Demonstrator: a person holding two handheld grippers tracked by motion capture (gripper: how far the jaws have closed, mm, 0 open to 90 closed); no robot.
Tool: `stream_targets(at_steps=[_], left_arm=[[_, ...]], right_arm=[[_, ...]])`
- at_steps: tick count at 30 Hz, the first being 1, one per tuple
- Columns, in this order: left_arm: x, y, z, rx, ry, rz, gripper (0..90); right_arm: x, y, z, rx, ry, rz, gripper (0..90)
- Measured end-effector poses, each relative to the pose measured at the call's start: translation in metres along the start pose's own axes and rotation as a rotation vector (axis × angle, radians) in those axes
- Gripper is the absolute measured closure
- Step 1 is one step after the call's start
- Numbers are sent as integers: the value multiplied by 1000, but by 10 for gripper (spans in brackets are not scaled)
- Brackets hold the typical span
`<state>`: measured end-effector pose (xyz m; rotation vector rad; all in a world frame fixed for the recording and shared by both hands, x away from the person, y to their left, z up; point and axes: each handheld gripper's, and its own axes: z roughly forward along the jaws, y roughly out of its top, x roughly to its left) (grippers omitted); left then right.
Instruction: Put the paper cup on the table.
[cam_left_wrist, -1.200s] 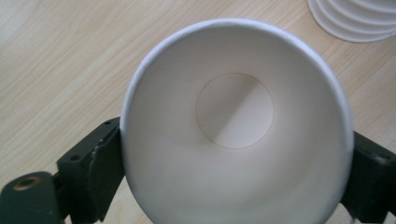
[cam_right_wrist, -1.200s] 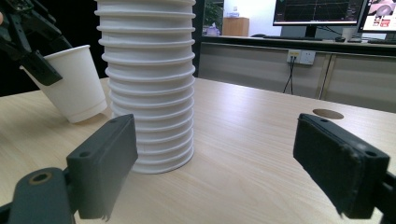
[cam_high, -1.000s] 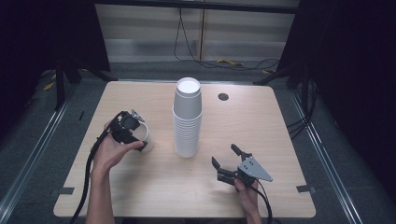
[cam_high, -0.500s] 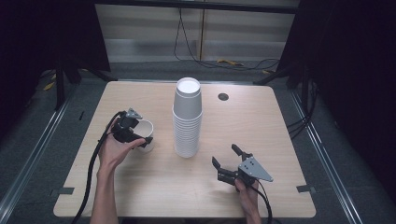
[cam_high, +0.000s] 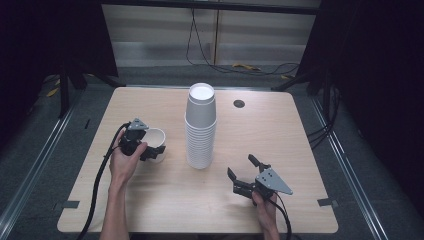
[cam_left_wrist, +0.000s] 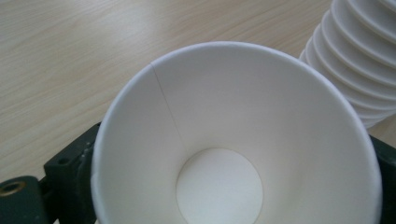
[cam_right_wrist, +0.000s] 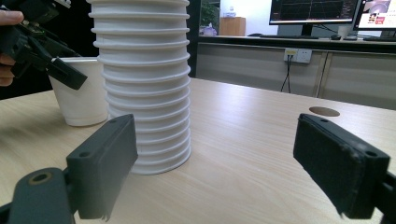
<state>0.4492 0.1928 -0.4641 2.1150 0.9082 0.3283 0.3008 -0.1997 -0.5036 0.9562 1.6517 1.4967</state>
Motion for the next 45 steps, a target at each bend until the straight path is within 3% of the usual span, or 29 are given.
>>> stream_targets(at_steps=[4,7,8,12,15,21,32,35,37,42,43,45], left_arm=[[0,-8,2,-19,-7,-8,88],[-4,-11,-3,-57,27,-4,89],[-3,-12,-5,-49,23,6,89],[-1,-20,-4,-60,19,-20,109],[-1,-26,-4,-99,0,-29,117],[-4,-32,-2,-96,14,-13,126],[-8,-52,-3,-122,29,-59,152],[-9,-57,-1,-127,49,-51,153],[-9,-59,-1,-135,30,-67,153],[-12,-65,-2,-112,40,-68,153],[-13,-66,-4,-129,61,-70,154],[-14,-69,-7,-150,53,-87,154]], right_arm=[[0,0,0,2,-1,1,133],[0,0,0,3,1,2,133],[0,0,0,3,0,1,133],[0,0,0,5,-1,1,133],[0,0,0,5,-1,1,133],[0,0,0,7,1,7,133],[0,0,0,4,2,-2,133],[0,0,0,3,4,4,133],[0,0,0,5,2,1,133],[0,0,0,6,2,0,133],[0,0,0,3,5,-1,133],[0,0,0,6,2,0,133]])
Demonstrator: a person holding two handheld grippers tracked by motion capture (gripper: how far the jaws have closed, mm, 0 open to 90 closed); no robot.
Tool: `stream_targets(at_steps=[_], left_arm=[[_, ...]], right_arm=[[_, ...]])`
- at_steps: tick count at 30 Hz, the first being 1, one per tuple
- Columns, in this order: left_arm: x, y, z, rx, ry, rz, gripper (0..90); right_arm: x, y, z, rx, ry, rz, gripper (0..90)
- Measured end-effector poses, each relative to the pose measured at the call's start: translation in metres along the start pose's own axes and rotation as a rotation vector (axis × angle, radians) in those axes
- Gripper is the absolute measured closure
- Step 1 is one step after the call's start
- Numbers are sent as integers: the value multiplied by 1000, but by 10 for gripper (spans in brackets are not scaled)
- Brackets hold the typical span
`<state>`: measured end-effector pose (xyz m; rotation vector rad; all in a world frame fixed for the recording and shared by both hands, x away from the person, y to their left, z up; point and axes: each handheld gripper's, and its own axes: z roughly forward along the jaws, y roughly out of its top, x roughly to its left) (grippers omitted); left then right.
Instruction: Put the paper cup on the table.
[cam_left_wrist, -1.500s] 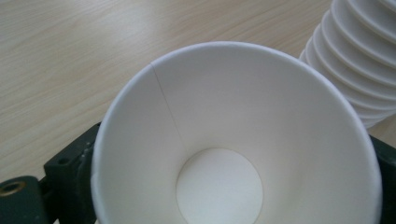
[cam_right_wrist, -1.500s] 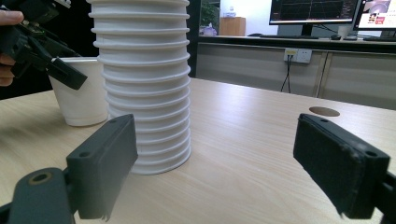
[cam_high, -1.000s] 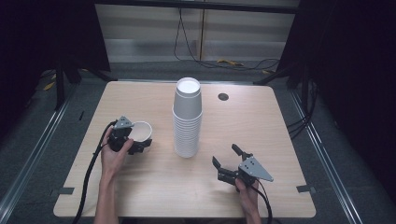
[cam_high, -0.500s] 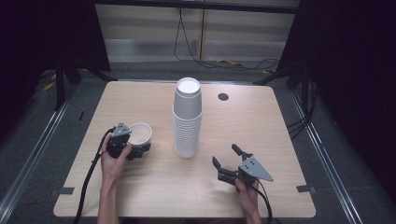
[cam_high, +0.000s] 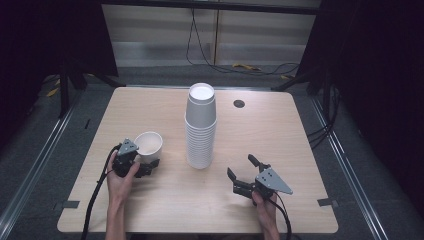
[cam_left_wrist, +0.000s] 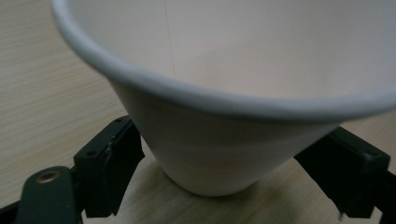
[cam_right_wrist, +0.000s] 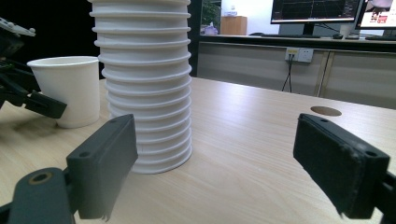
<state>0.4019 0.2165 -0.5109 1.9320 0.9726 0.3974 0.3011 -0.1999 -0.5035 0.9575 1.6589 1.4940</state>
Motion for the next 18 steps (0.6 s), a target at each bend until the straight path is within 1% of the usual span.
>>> stream_targets(at_steps=[1,4,6,9,10,11,13,14,16,17,18], left_arm=[[-1,-1,-1,-13,1,-9,154],[-5,-4,-8,-29,30,-4,154],[-8,-6,-14,-44,34,-11,154],[-14,-11,-25,-66,72,0,154],[-15,-12,-28,-74,68,-13,154],[-16,-13,-30,-74,66,-15,153],[-21,-14,-37,-116,63,-18,154],[-23,-16,-41,-139,46,-27,154],[-26,-19,-46,-158,36,-39,154],[-28,-19,-48,-161,36,-39,152],[-33,-19,-50,-158,46,-20,152]], right_arm=[[0,0,0,-2,1,-1,133],[0,0,0,0,1,1,133],[0,0,0,-2,1,-1,133],[0,0,0,-4,3,0,133],[0,0,0,-1,1,-1,133],[0,0,0,-3,1,-3,133],[0,0,0,0,2,1,133],[0,0,0,-2,2,0,133],[0,0,0,-2,1,-3,133],[0,0,0,-2,1,-3,133],[0,0,0,-2,1,-2,133]])
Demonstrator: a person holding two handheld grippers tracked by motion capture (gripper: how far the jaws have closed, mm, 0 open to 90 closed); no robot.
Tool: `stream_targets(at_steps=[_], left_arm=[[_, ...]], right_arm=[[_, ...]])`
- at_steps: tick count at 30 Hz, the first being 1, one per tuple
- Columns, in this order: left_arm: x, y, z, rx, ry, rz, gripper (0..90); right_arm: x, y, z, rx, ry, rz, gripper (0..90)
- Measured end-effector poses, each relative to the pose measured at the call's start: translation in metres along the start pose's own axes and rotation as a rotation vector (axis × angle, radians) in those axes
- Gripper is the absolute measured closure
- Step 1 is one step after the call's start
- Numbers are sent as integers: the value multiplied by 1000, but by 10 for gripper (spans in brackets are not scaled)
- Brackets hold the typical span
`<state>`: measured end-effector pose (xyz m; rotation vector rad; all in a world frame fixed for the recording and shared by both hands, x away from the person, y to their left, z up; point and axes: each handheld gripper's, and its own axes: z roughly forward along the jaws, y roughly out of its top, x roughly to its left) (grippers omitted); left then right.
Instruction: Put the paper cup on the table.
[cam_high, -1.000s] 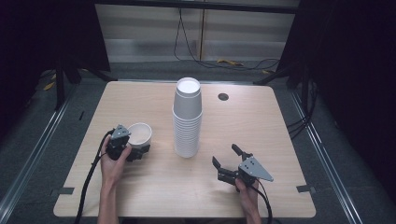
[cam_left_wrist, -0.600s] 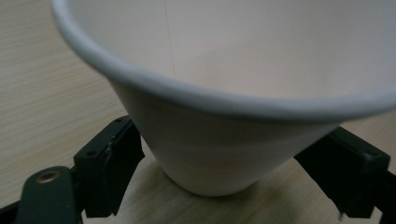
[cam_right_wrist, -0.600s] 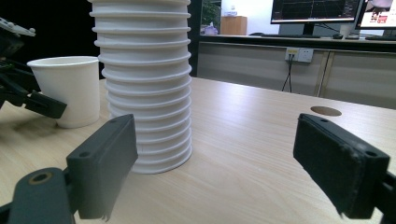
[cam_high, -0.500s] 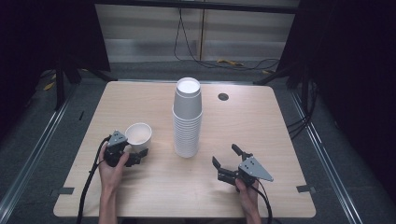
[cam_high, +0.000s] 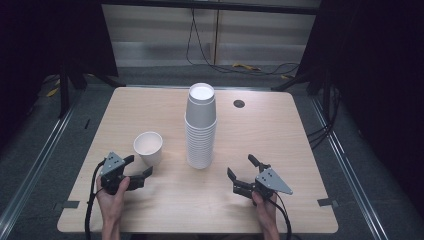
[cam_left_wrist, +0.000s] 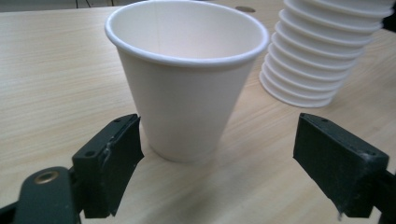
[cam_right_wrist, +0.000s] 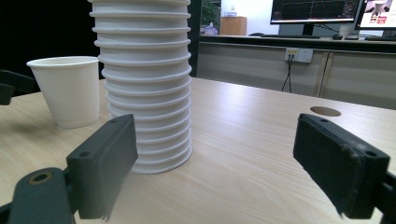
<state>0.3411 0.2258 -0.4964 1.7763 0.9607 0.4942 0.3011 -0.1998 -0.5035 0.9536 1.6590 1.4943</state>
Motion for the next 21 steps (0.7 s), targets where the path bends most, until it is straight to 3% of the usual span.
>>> stream_targets(at_steps=[4,11,13,14,17,21], left_arm=[[-14,1,-5,-20,-52,21,158],[-38,-2,-8,-76,-65,35,157],[-44,-3,-5,-104,-114,26,157],[-47,-2,-3,-93,-128,45,156],[-58,-1,7,-90,-123,57,156],[-67,2,19,-105,-161,45,157]], right_arm=[[0,0,0,1,-1,2,133],[0,0,0,-2,-1,3,133],[0,0,0,-2,-1,3,133],[0,0,0,0,-1,2,133],[0,0,0,-2,-2,3,133],[0,0,0,-3,-1,3,133]])
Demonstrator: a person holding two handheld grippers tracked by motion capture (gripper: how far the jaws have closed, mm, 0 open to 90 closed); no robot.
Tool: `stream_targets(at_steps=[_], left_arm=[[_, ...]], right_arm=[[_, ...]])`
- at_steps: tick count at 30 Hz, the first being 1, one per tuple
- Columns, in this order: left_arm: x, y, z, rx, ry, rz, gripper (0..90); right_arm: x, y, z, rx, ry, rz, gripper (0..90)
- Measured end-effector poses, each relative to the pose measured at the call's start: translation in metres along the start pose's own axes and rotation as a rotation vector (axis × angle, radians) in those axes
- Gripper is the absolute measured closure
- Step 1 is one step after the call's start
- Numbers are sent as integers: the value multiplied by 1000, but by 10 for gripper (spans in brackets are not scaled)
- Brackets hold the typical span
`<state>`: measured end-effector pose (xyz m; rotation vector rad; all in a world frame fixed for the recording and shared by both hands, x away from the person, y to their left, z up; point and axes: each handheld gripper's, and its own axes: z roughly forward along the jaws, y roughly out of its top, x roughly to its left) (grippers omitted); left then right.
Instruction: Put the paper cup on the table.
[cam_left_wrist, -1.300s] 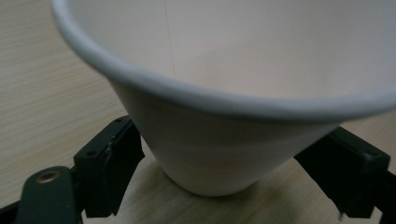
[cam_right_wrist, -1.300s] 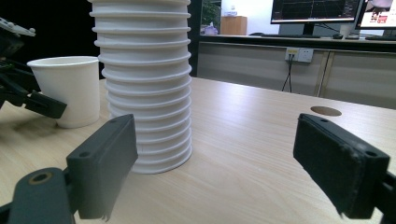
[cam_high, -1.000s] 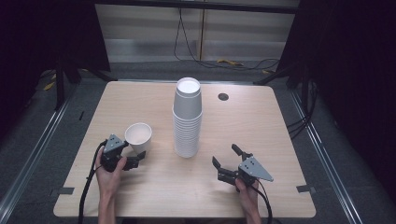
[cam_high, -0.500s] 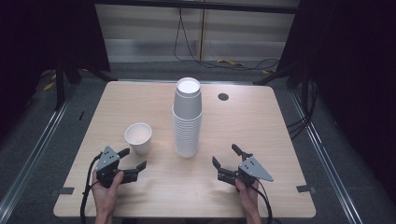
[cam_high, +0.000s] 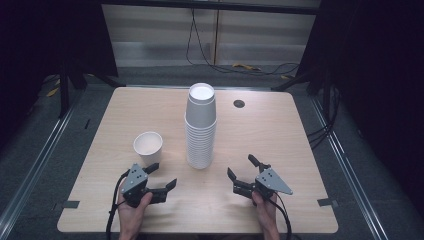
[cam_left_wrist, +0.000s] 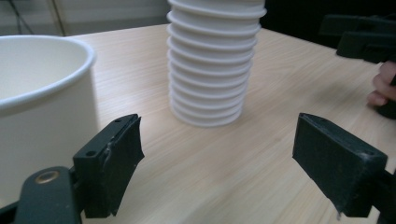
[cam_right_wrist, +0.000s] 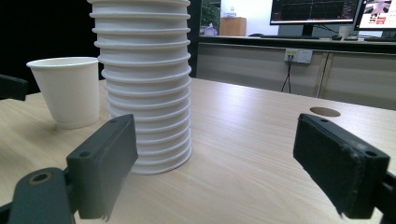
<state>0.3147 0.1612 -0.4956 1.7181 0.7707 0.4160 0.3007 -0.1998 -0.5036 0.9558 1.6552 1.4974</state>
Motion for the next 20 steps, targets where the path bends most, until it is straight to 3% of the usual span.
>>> stream_targets(at_steps=[5,7,10,12,14,20], left_arm=[[-9,-1,13,12,-14,30,157],[-12,-2,17,9,-45,22,156],[-16,-5,21,7,-14,30,157],[-16,-7,23,2,-22,1,158],[-16,-7,23,-5,-18,19,157],[-18,-7,22,-21,-6,6,155]], right_arm=[[0,0,0,-1,-3,7,133],[0,0,0,1,-4,7,133],[0,0,0,-1,-3,7,134],[0,0,0,0,-3,9,134],[0,0,0,0,-2,8,134],[-1,0,0,8,-1,8,134]])
